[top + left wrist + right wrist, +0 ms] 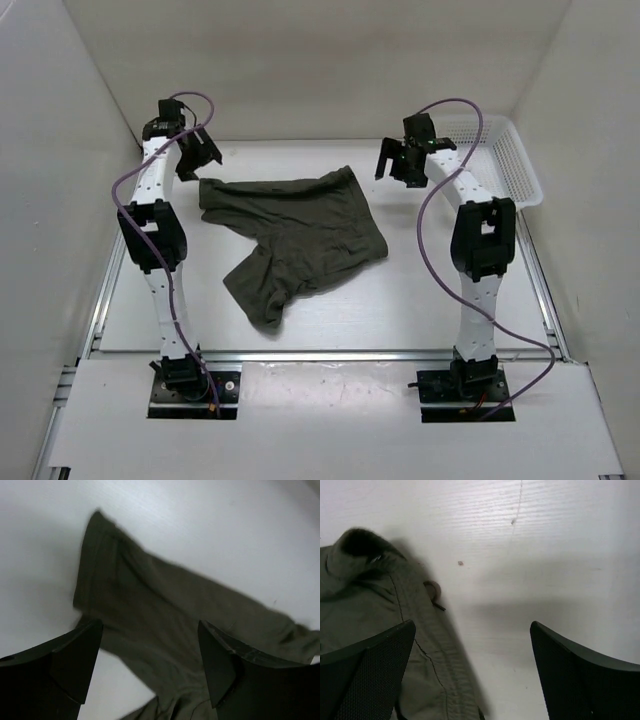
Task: Fold and stack the shorts
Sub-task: Flatten the shorts out
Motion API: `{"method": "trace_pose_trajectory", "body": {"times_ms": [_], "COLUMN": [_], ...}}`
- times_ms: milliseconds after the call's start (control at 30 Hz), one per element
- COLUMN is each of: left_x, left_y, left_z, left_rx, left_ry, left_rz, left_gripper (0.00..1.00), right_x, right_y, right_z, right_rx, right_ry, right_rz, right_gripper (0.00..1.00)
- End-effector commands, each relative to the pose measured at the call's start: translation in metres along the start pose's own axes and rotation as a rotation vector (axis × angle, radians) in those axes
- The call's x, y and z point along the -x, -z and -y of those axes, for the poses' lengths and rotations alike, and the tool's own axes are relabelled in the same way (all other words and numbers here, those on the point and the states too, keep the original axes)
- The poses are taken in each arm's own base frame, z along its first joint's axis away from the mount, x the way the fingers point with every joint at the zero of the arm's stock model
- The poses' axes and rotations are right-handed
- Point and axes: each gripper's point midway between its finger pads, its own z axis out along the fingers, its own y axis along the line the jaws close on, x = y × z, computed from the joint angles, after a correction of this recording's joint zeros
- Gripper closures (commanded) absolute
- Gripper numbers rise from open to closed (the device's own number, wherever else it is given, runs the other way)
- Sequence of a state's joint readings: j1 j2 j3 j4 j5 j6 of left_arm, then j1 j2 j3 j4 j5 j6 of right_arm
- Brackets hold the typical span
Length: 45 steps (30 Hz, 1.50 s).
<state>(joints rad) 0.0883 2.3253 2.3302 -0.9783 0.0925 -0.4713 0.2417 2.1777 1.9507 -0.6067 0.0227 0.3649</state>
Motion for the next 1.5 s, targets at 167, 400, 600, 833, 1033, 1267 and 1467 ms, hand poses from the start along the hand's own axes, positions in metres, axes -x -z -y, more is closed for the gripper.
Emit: {"method": "trace_pose_trajectory", "body": {"times_ms": [167,400,600,833,1033,1267,1467], "left_x": [-0.057,-0.202,-0.258,-0.297,-0.326,-0.313,-0.263], "left_y": [0.121,0.134,0.122,0.092,0.065,0.053,0.049], "left_z": [-0.012,-0.058,-0.07,-0.07,-0.078,-0.077,-0.096], "left_rx": [0.034,0.045,0.03,0.067,0.13,0.141,0.167], "left_ry": [-0.053,0.047,0.085,0.082,0.088,0.074,0.135], "left_rz": [0.036,-0.192,-0.29,-0.419,-0.502,-0.487,-0.416], "left_gripper": [0.16,0.24,0.2,0.2,0.36,0.9,0.9], "right_x": [-0.041,-0.136,-0.181,-0.194,-0.196,-0.174,-0.155], "right_y": [0.092,0.122,0.118,0.093,0.061,0.041,0.056], "right_z": [-0.013,-0.009,-0.006,-0.003,-0.009,-0.018,-0.022], "right_rx": [0.1,0.21,0.271,0.277,0.311,0.333,0.334], "right_ry": [-0.028,-0.128,-0.167,-0.217,-0.283,-0.295,-0.263], "right_rz": [0.032,-0.077,-0.17,-0.23,-0.283,-0.262,-0.209], "right_gripper": [0.04,0.12,0.14,0.16,0.19,0.51,1.0]}}
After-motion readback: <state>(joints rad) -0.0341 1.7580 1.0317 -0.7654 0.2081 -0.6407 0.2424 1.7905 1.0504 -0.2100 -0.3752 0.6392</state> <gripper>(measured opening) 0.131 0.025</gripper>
